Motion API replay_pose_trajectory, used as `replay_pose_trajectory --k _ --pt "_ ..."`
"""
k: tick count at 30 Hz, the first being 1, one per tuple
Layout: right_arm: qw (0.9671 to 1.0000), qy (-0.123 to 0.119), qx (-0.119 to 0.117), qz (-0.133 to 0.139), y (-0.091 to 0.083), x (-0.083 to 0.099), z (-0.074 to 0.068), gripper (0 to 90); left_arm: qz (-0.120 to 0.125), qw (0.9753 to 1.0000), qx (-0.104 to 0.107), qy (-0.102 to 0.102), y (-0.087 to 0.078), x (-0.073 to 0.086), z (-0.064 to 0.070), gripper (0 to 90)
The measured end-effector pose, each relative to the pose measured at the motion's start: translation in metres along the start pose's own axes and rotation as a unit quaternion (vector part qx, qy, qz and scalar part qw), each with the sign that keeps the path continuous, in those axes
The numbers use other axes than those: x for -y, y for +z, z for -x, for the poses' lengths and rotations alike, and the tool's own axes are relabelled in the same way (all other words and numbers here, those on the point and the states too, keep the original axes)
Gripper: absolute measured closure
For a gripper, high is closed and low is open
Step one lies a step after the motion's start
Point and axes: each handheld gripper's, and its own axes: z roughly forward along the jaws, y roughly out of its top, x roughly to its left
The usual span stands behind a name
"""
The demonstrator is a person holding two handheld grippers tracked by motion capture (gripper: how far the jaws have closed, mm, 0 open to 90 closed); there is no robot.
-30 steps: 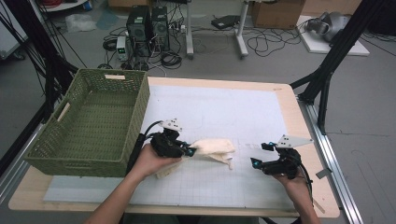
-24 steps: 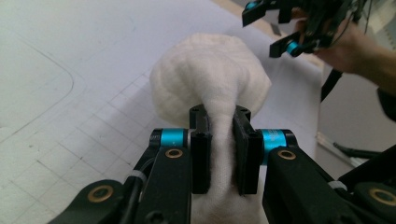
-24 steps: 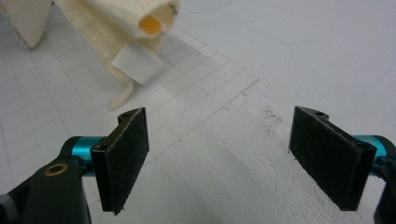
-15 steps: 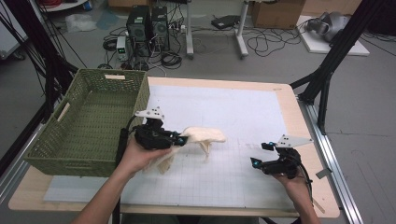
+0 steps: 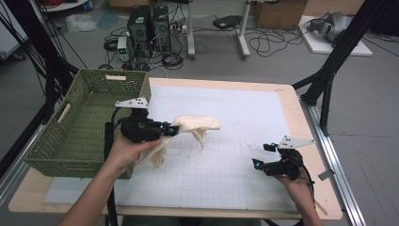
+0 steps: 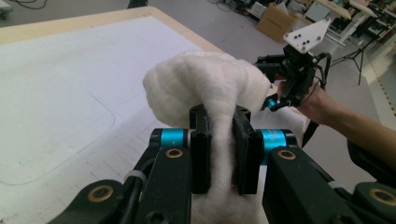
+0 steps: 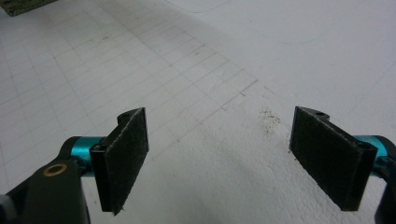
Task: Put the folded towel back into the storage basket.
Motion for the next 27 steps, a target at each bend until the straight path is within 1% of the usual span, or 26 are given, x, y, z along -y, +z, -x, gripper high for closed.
replay_pose_trajectory --k 7,11,19,23,27 --pt "1.0 0.002 -0.003 -0.002 0.0 0.0 0.0 18.9 0.004 1.0 0.001 -0.002 -0.01 -0.003 -0.004 79.2" --pt "1.0 0.002 -0.002 -0.002 0.001 0.0 0.0 18.7 0.013 0.9999 0.002 -0.003 -0.017 -0.006 -0.005 79.2" --pt "1.0 0.003 0.001 -0.003 0.001 0.0 0.0 16.7 0.027 0.9996 -0.004 -0.005 -0.035 -0.011 -0.008 79.2" --pt "1.0 0.003 0.003 -0.002 0.002 0.0 0.0 15.9 0.032 0.9994 -0.008 -0.009 -0.043 -0.012 -0.011 79.2" --pt "1.0 0.005 0.003 -0.001 0.001 0.0 0.001 14.9 0.045 0.9988 -0.012 -0.017 -0.052 -0.013 -0.014 79.2"
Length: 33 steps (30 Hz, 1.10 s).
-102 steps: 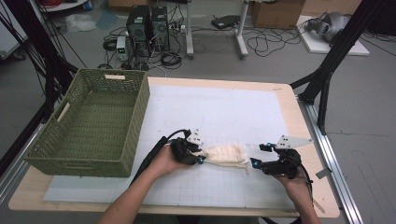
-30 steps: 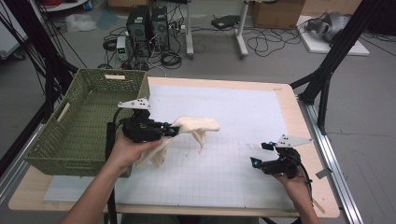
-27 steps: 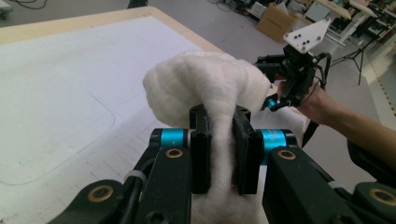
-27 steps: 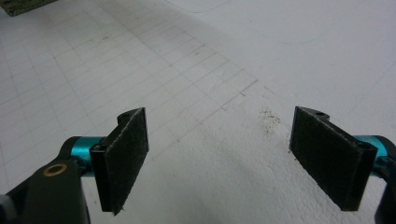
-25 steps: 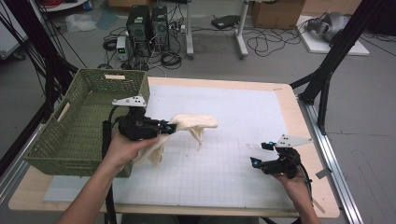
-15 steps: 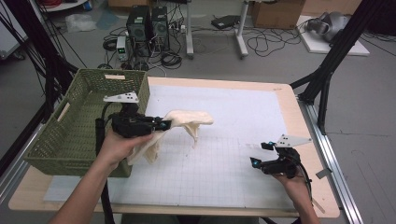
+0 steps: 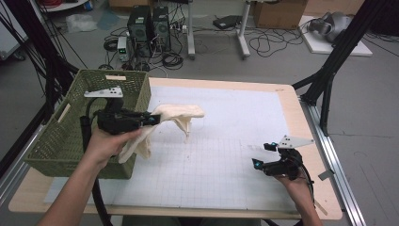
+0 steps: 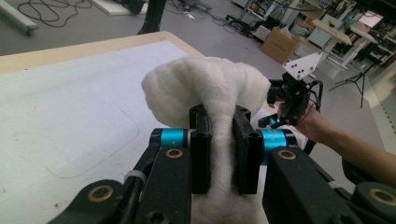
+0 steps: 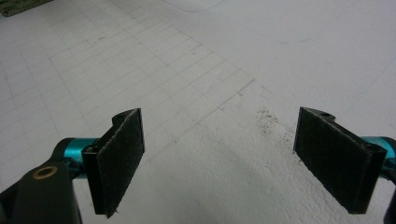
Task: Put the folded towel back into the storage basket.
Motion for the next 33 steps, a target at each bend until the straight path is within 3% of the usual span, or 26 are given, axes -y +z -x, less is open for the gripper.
replay_pose_trajectory --k 13,33 --pt "1.0 0.002 0.0 -0.005 0.002 0.0 -0.001 12.6 0.034 0.9991 -0.024 -0.005 -0.036 -0.007 -0.007 79.2" --pt "0.9999 -0.003 0.0 -0.01 0.005 0.0 -0.001 12.6 0.066 0.9948 -0.071 -0.031 -0.083 0.0 -0.028 79.1"
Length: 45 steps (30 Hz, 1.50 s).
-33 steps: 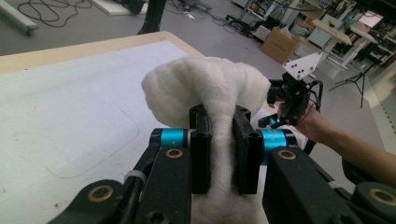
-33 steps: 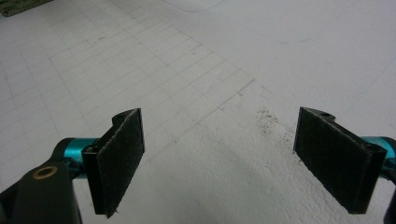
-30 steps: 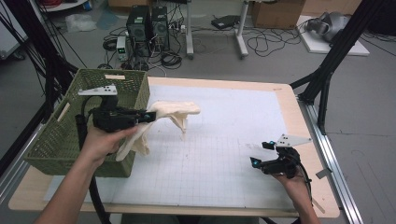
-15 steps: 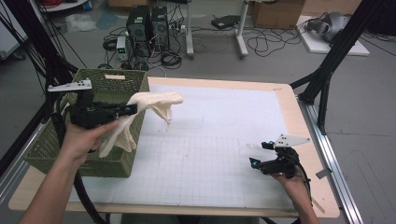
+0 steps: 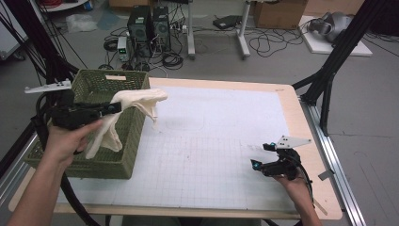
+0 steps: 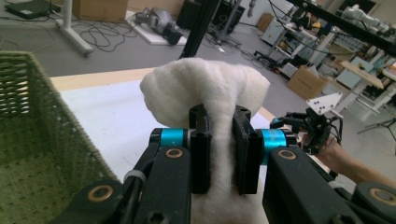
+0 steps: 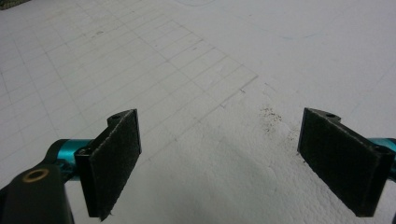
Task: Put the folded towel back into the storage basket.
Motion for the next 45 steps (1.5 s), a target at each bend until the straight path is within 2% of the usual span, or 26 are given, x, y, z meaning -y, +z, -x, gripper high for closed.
replay_pose_trajectory --k 12,24,36,45 --pt "1.0 -0.001 -0.002 -0.004 0.002 0.0 -0.001 12.6 0.016 0.9991 -0.035 -0.017 -0.021 0.006 -0.016 79.1" --pt "1.0 -0.002 -0.002 -0.006 0.003 0.0 -0.001 12.7 0.045 0.9956 -0.074 -0.038 -0.04 0.013 -0.031 79.1" --pt "1.0 -0.005 -0.003 -0.007 0.003 0.0 -0.001 12.7 0.052 0.9918 -0.105 -0.052 -0.047 0.024 -0.042 79.0" --pt "0.9999 -0.004 -0.005 -0.011 0.003 0.0 -0.002 12.6 0.051 0.9895 -0.119 -0.064 -0.048 0.03 -0.049 79.0"
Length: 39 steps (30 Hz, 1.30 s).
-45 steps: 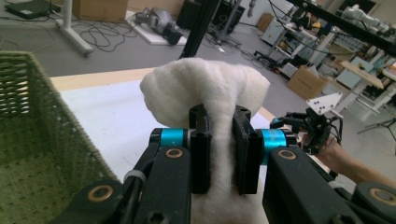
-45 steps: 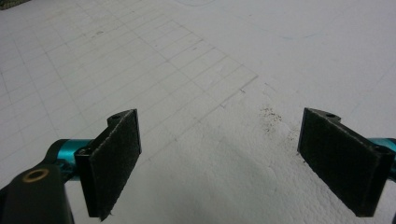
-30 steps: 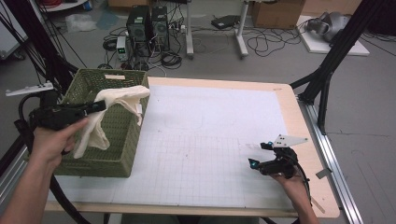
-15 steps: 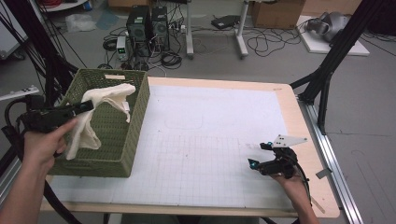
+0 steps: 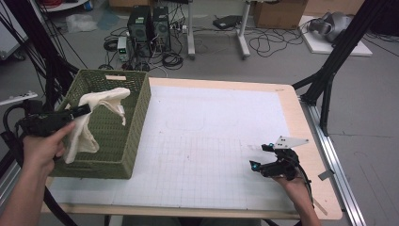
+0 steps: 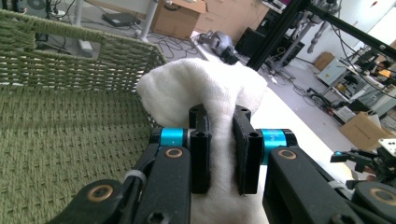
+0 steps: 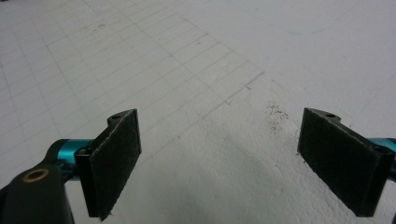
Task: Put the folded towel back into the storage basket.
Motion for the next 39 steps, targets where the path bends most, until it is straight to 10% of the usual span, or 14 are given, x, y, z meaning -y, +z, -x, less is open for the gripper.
replay_pose_trajectory --k 39 --pt "1.0 -0.003 -0.003 0.003 -0.001 0.0 0.001 12.6 -0.019 0.9968 -0.073 -0.025 0.035 0.014 -0.009 78.9"
